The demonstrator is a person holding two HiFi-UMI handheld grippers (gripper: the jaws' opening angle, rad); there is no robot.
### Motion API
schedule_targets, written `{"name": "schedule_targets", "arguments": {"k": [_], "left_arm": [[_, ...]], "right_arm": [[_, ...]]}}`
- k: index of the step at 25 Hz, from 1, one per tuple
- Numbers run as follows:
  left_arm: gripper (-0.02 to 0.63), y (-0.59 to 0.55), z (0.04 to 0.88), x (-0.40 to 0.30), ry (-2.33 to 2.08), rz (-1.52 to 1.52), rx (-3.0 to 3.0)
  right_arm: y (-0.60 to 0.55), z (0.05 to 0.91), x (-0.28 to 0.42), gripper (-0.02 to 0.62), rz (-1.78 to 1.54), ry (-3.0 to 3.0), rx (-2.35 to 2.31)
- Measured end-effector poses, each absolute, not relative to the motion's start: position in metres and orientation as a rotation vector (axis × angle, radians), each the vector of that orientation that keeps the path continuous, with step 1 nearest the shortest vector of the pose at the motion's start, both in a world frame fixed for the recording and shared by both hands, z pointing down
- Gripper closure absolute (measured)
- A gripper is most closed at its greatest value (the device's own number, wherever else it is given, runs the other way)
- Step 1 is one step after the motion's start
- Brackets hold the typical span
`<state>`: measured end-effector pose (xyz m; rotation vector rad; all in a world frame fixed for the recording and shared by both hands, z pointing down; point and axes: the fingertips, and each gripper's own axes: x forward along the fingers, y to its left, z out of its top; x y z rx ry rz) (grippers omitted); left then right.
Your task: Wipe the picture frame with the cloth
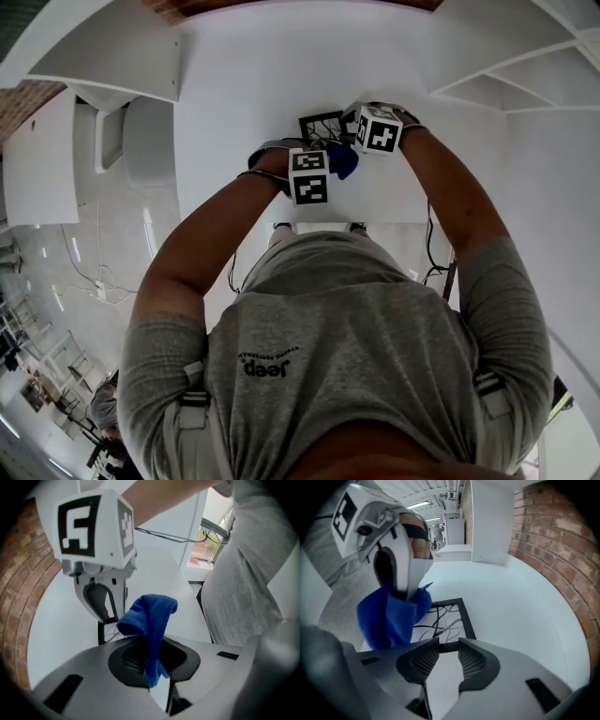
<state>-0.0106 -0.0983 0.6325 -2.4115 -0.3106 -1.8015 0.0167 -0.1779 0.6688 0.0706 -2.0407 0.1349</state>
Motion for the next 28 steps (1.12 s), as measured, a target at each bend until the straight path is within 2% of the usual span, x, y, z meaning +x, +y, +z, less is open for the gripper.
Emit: {"name": "schedule_targets", "arguments": {"k": [5,13,20,28], "left_arm": [[0.546,-0.081,0.639,0.037,-0.298,-1.764,-2.441],[0.546,-0.079,0.659,0.053,-0.262,-1.86,-2.427],[0.546,-0.069,0.66,0.037,-0.316,-1.886,-2.34],[0.546,-0.067,0.659,-0.02,-0.34,-1.985,-2.312]], "right_arm": [[-0.178,0.671,0.018,0.46,0.141,-2.032,0.086],[-0.179,0.669,0.018,0.46,0.153,-2.031,0.104],[-0.178,0.67,0.019,0.462,0.161,-2.028,0.126],[-0.178,0.668,0.019,0.462,0.174,-2.031,0.151]]}}
